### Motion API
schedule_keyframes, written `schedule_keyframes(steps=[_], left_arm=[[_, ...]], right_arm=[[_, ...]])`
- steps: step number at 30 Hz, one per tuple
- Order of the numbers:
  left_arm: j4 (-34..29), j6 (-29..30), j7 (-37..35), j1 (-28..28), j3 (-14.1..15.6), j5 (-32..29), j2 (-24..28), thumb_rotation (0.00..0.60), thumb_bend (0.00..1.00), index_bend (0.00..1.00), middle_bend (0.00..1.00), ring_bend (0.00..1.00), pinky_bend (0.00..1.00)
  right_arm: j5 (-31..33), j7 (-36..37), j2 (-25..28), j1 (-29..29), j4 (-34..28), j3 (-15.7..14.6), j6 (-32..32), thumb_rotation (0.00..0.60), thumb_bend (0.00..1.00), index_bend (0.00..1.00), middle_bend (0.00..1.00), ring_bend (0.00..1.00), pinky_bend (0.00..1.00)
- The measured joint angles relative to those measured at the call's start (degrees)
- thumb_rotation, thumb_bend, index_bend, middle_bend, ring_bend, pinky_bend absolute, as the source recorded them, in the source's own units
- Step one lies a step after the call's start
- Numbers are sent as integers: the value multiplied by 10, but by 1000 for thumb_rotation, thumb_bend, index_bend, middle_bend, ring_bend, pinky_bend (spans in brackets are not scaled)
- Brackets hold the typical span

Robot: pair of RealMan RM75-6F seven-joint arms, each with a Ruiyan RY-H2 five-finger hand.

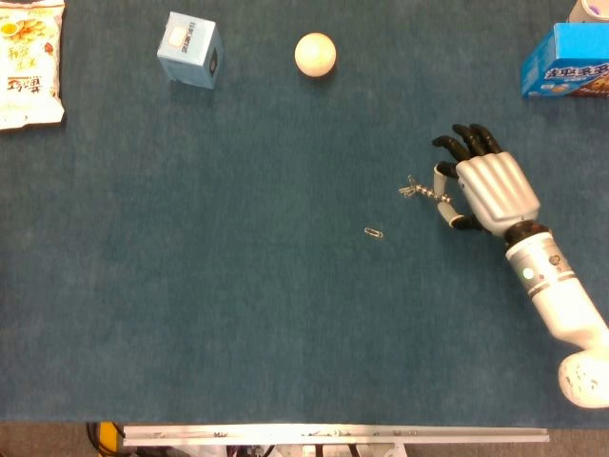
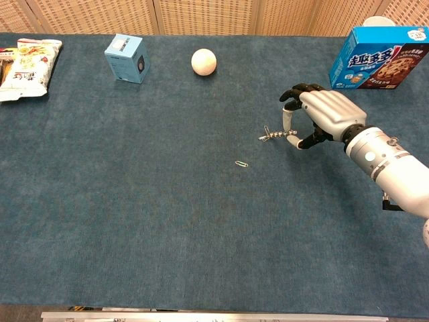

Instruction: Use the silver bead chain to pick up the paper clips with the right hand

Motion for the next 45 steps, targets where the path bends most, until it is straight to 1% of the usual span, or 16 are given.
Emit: schedule_keyframes(steps=[8,16,22,32,38,45], left_arm=[[-1,0,3,0,0,-1,-1,600,0,403,359,306,435],[0,0,3,0,0,-1,-1,600,0,403,359,306,435],[-1,0,4,-1,0,0,-1,600,0,403,359,306,435],[-2,-1,8,-1,0,0,-2,600,0,403,359,306,435],[-3,-4,14,-3,1,-1,-3,600,0,403,359,306,435],[-3,-5,17,-4,1,-1,-4,600,0,403,359,306,435]], right_arm=[[2,1,2,2,0,1,1,600,334,747,194,0,61],[-4,-7,15,1,-18,-5,5,600,338,747,192,1,60],[-12,-25,39,-3,-49,-19,10,600,346,747,179,1,61],[-18,-80,87,-21,-101,-48,35,600,351,747,177,1,61],[-5,-117,112,-28,-126,-56,45,600,354,747,177,1,61],[-1,-133,123,-35,-133,-64,54,600,355,747,177,1,61]])
